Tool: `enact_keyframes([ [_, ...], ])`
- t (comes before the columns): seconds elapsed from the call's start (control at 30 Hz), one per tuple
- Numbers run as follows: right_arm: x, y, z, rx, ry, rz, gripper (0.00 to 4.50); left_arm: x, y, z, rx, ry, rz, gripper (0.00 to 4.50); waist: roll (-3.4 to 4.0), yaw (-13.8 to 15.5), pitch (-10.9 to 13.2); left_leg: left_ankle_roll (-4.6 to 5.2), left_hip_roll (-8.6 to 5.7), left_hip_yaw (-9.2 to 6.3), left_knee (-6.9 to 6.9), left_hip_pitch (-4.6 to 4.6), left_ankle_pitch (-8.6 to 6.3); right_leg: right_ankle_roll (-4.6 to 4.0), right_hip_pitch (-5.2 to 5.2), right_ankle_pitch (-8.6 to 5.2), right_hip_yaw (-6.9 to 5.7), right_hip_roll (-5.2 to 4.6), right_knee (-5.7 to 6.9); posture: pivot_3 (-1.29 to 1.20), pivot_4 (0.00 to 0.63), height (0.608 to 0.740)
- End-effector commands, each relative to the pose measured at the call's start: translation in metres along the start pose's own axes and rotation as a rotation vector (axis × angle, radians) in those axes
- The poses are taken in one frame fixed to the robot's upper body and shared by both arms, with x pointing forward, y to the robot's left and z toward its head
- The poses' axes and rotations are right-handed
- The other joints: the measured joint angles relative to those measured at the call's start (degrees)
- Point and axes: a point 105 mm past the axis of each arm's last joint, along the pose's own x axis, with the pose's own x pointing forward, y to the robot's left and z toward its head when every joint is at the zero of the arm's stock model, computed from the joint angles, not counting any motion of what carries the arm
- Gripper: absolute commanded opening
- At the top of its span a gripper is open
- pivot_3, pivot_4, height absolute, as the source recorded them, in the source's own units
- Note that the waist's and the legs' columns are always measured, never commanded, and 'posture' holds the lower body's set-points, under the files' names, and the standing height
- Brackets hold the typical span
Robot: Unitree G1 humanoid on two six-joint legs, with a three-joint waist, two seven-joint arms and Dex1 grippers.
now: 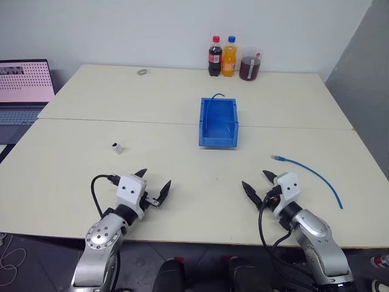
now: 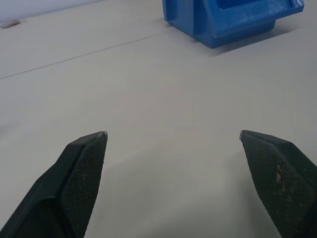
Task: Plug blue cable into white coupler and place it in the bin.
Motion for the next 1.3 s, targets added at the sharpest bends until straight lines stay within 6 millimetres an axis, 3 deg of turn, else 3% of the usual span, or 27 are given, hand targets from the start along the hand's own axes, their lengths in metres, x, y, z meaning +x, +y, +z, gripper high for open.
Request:
enact_keyframes([
  [0.03, 0.0, -0.002, 0.012, -0.027, -0.045, 0.005, 4.48, -0.001, -0.005, 0.013, 0.006, -0.061, -0.033, 4.5, 0.0, 0.0, 0.0, 0.0, 0.0, 0.0, 0.0, 0.0, 0.0, 0.0, 0.0, 0.0, 0.0, 0.0, 0.0, 0.0, 0.15, 0.74],
  [0.57, -0.003, 0.0, 0.011, -0.037, -0.042, 0.013, 4.48, -0.004, -0.012, 0.016, 0.023, -0.088, -0.131, 4.5, 0.0, -0.01, 0.0, 0.0, 0.0, 0.0, 0.0, 0.0, 0.0, 0.0, 0.0, 0.0, 0.0, 0.0, 0.0, 0.0, 0.15, 0.74],
  [1.03, -0.01, -0.001, 0.014, -0.019, -0.053, -0.032, 4.48, 0.0, -0.03, 0.039, -0.069, -0.169, -0.408, 4.5, 0.0, -0.01, 0.0, 0.0, 0.0, 0.0, 0.0, 0.0, 0.0, 0.0, 0.0, 0.0, -0.01, 0.0, 0.0, 0.0, 0.15, 0.74],
  [1.13, -0.015, -0.01, 0.025, -0.029, -0.079, -0.064, 4.48, 0.004, -0.037, 0.052, -0.08, -0.184, -0.506, 4.5, 0.01, -0.02, -0.01, 0.0, 0.0, 0.0, 0.01, 0.0, 0.0, 0.0, 0.0, 0.0, -0.01, 0.0, 0.01, 0.0, 0.15, 0.74],
  [1.3, -0.034, -0.045, 0.041, -0.091, -0.048, -0.112, 4.48, 0.012, -0.054, 0.075, -0.023, -0.176, -0.72, 4.5, 0.0, 0.2, -0.02, 0.0, -0.04, -0.02, 0.05, -0.01, 0.0, 0.03, 0.04, 0.01, -0.02, 0.0, 0.01, 0.0, 0.15, 0.74],
])
